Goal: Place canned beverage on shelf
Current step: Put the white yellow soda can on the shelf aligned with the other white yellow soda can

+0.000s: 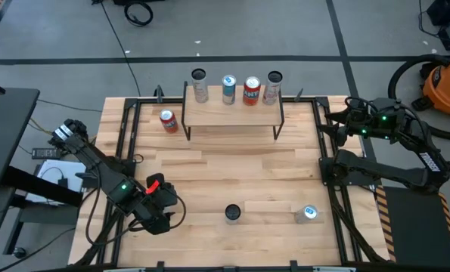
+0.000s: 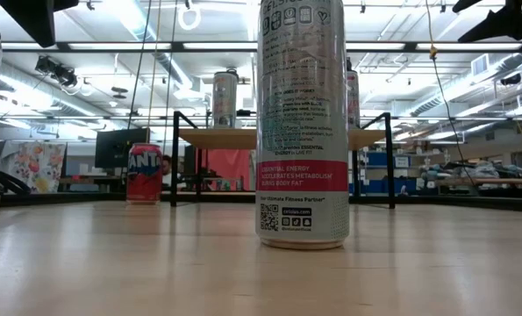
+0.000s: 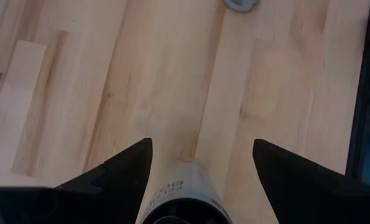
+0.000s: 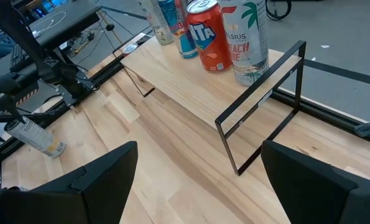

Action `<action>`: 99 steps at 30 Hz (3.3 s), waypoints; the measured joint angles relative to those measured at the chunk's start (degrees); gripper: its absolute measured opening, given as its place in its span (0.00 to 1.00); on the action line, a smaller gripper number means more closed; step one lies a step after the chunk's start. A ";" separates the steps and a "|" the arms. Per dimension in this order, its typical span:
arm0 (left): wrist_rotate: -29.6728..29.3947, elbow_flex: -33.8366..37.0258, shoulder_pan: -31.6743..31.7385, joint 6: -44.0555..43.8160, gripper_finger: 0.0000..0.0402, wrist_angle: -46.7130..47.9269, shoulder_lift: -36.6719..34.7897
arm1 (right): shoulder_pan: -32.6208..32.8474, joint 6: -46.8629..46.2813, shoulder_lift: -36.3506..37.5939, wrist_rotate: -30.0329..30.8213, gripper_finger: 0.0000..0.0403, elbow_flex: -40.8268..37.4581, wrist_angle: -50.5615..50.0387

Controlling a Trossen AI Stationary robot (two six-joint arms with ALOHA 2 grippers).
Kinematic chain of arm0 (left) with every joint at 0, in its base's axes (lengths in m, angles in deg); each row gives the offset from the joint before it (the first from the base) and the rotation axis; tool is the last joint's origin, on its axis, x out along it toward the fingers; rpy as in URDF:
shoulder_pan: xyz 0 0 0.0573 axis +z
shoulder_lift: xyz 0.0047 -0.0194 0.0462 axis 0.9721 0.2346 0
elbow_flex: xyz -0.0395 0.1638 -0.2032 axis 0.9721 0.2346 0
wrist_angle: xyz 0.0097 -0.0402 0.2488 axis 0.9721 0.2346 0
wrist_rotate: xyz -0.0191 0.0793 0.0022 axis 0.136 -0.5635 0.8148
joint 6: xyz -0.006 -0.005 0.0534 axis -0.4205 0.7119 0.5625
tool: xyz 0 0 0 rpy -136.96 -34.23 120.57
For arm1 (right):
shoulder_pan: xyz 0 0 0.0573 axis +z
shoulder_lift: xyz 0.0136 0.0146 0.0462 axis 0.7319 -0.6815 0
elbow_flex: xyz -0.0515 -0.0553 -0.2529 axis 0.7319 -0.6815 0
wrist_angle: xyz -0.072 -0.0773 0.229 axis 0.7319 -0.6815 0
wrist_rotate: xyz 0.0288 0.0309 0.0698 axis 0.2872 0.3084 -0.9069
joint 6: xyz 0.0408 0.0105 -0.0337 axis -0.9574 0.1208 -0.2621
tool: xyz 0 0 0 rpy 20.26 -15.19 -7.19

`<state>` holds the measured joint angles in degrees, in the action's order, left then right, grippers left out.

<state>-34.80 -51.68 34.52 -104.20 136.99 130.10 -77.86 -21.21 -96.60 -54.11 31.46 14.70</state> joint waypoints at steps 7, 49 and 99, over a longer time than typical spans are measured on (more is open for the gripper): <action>4.10 0.00 0.00 -6.30 0.73 0.75 0.00 | 0.01 0.00 0.01 0.01 0.87 0.00 0.00; 0.29 0.00 0.98 7.65 0.83 -4.11 0.00 | 0.01 -1.09 0.00 -0.03 0.87 0.00 0.00; 14.04 -0.04 1.81 -2.35 0.83 7.88 0.00 | 0.01 -2.60 -0.01 0.03 0.87 0.00 0.00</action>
<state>-20.76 -51.73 36.34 -106.55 144.87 130.10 -77.85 -23.81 -96.60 -54.09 31.46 14.70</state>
